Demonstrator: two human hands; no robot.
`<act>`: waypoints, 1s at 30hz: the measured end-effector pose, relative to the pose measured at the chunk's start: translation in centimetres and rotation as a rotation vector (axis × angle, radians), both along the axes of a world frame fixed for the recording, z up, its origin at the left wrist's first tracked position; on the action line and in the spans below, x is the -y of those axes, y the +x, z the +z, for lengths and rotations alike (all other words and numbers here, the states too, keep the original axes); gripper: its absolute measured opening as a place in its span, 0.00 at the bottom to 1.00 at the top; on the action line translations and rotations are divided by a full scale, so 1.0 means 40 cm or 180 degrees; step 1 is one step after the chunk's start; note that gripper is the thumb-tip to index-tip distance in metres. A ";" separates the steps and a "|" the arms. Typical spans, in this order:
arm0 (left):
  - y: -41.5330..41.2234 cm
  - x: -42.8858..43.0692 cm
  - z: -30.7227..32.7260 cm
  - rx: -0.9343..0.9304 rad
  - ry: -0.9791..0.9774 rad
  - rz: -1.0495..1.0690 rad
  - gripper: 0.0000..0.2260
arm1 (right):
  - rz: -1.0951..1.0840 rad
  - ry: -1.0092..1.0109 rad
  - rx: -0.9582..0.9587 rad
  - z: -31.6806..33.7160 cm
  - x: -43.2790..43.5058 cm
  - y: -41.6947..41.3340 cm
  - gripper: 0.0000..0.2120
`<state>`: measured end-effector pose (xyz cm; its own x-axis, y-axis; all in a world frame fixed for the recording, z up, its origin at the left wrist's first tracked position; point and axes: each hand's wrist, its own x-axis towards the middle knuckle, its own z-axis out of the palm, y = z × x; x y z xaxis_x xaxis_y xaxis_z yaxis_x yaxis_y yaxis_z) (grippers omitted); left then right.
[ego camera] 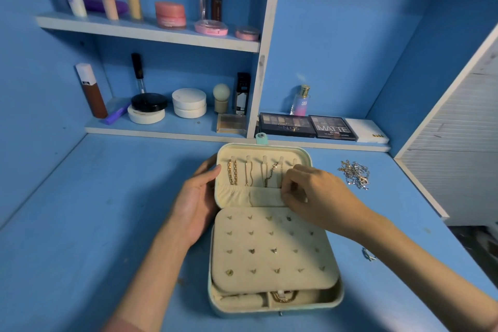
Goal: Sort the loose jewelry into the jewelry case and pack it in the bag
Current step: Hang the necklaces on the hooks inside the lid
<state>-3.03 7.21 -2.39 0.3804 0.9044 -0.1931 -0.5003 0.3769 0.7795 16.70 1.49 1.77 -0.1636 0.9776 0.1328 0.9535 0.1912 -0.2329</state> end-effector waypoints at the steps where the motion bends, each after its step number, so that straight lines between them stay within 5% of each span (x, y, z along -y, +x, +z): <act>1: 0.000 0.000 0.000 -0.0011 -0.0017 0.0011 0.18 | -0.0014 -0.0046 0.0014 0.000 -0.001 0.001 0.05; 7: 0.000 0.001 0.000 -0.0040 -0.0020 0.0027 0.21 | 0.0085 -0.0181 0.0311 -0.002 -0.009 -0.004 0.23; 14: 0.000 -0.001 -0.001 -0.0063 -0.0017 0.0024 0.22 | 0.0138 -0.0020 0.0166 -0.013 0.004 0.012 0.09; 30: -0.001 -0.002 -0.004 -0.0058 0.0016 -0.0001 0.22 | 0.0112 -0.0216 0.0127 -0.009 0.001 0.008 0.06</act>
<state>-3.08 7.29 -2.55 0.3771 0.9053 -0.1955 -0.4858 0.3730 0.7905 17.03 1.46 1.42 -0.2018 0.9776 0.0592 0.9553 0.2098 -0.2084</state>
